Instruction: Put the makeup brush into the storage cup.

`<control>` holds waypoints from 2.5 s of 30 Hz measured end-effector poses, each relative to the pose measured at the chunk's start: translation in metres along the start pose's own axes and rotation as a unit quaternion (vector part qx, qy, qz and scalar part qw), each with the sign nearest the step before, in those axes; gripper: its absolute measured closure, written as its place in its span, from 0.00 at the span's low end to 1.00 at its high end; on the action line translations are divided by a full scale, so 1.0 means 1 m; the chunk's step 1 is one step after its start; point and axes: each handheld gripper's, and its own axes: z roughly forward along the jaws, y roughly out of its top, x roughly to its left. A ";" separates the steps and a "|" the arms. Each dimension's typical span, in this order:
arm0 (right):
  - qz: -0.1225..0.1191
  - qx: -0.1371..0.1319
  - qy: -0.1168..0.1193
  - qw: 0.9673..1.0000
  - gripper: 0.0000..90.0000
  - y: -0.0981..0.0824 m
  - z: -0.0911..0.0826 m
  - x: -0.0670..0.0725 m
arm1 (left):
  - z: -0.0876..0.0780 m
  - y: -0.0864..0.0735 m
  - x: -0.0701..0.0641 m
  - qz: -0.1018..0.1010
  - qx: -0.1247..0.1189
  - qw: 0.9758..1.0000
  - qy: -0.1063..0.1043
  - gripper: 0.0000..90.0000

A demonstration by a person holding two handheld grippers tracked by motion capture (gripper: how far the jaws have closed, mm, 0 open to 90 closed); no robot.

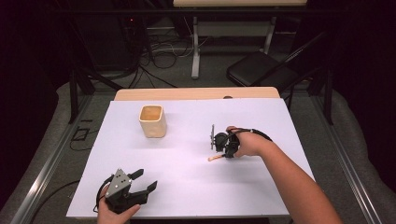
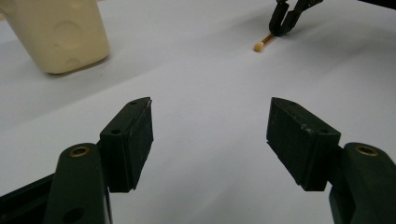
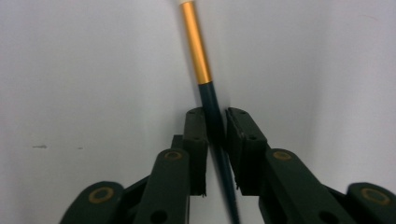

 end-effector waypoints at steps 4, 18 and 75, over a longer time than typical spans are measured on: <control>0.002 0.003 0.004 1.000 0.92 0.001 0.000 0.002 | 0.000 0.000 0.000 0.000 0.000 1.000 0.000 0.35; 0.005 0.003 0.004 1.000 0.93 0.001 0.000 0.002 | 0.000 0.000 0.000 0.000 0.000 1.000 0.000 0.35; 0.069 -0.042 0.064 0.995 0.93 -0.002 -0.038 0.015 | 0.000 0.000 0.001 -0.002 0.001 1.000 0.004 0.36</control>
